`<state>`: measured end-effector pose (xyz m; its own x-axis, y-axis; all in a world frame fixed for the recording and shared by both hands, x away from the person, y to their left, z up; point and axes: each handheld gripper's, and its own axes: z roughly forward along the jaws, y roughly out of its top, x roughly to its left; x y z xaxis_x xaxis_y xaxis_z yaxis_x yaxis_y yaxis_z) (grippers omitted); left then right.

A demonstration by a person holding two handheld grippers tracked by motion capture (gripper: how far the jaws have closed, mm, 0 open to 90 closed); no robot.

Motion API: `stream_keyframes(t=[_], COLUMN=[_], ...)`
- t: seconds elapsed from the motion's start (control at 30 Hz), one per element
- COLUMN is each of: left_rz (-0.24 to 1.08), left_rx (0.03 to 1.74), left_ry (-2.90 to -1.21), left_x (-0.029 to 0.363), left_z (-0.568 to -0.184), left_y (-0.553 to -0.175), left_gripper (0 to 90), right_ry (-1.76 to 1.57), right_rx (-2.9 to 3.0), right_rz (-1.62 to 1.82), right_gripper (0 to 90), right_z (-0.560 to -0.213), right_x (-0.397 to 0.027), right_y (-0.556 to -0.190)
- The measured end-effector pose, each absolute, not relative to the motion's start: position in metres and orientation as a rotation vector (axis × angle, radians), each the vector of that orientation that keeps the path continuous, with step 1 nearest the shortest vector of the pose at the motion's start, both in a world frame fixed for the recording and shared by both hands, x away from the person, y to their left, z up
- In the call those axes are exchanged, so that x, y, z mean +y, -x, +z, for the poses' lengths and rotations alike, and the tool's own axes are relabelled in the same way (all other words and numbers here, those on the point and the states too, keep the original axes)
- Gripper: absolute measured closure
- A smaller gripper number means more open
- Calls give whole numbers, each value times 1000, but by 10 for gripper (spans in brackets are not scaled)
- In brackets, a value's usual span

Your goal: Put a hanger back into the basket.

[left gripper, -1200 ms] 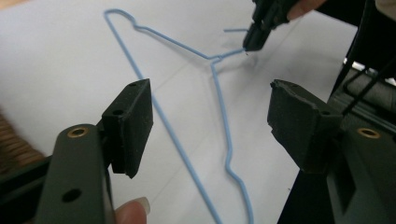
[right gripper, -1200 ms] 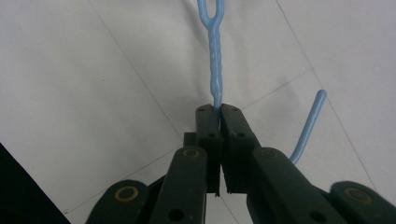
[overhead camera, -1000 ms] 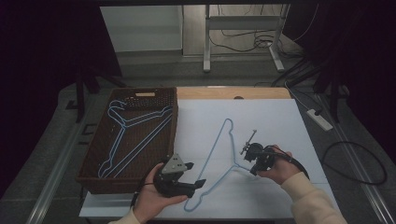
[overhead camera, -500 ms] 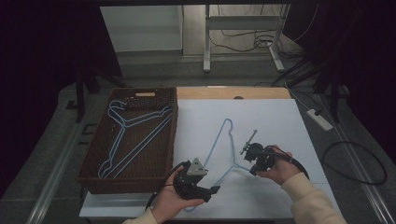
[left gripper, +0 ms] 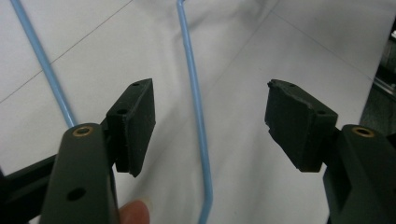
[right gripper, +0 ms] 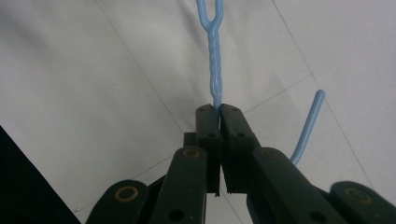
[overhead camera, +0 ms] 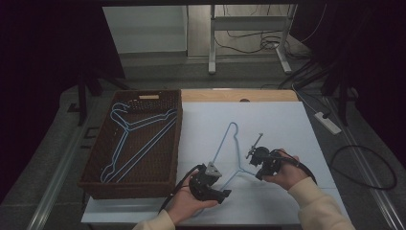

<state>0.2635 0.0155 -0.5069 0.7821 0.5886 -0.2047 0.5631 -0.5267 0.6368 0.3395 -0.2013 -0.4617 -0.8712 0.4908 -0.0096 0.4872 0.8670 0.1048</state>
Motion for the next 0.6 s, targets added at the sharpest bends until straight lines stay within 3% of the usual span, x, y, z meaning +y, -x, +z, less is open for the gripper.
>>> stream_keyframes(t=[0.37, 0.6], left_rz=[14, -1], left_rx=[858, 855], left_ry=[-2298, -2304], left_x=[1, -1], left_z=[-522, -523], left_y=[-278, -281], left_gripper=[449, 666], right_ry=[-781, -768], right_rx=[3002, 3005], right_rz=[137, 131], right_gripper=[871, 870], right_z=[-459, -455], right_x=[-199, -197], right_y=[-337, -336])
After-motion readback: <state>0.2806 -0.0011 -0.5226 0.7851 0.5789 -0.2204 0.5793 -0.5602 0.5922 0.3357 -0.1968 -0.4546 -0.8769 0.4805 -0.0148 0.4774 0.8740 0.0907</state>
